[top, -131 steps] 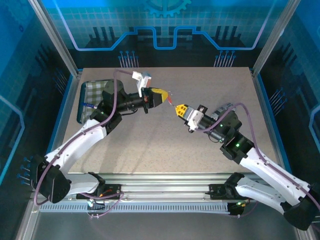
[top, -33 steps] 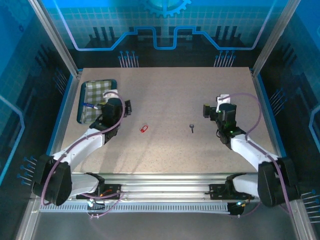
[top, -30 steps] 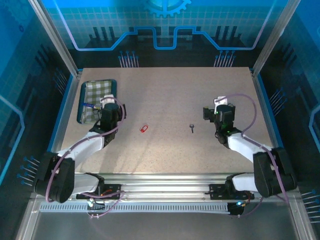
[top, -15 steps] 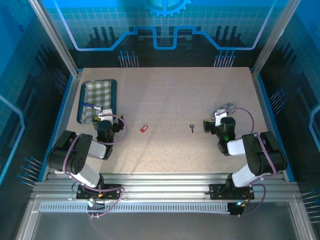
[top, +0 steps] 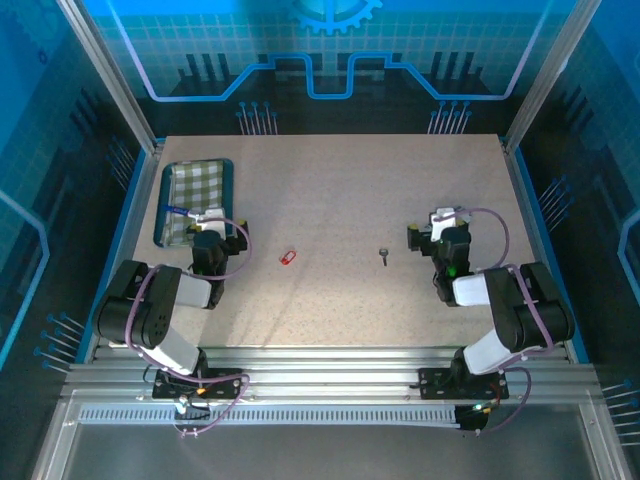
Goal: Remove the keys from the keyring
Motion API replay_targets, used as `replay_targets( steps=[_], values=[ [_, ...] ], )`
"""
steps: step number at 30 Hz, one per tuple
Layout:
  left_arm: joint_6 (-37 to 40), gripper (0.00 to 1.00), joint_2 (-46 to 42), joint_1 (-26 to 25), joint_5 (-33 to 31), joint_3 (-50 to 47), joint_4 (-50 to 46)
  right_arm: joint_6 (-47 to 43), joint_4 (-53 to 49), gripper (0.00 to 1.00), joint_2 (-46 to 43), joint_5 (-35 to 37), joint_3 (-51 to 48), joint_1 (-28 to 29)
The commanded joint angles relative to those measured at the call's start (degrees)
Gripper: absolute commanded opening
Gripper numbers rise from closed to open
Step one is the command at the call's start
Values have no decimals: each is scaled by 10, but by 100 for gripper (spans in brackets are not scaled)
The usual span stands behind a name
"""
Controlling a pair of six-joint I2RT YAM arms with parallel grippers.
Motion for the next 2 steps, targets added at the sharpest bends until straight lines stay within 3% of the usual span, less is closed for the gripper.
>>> replay_targets(
  steps=[1, 2],
  values=[
    [-8, 99, -8, 5, 12, 4, 1, 2, 16, 100, -5, 1, 9, -2],
    [-8, 100, -8, 5, 12, 4, 0, 1, 16, 100, -5, 1, 8, -2]
  ],
)
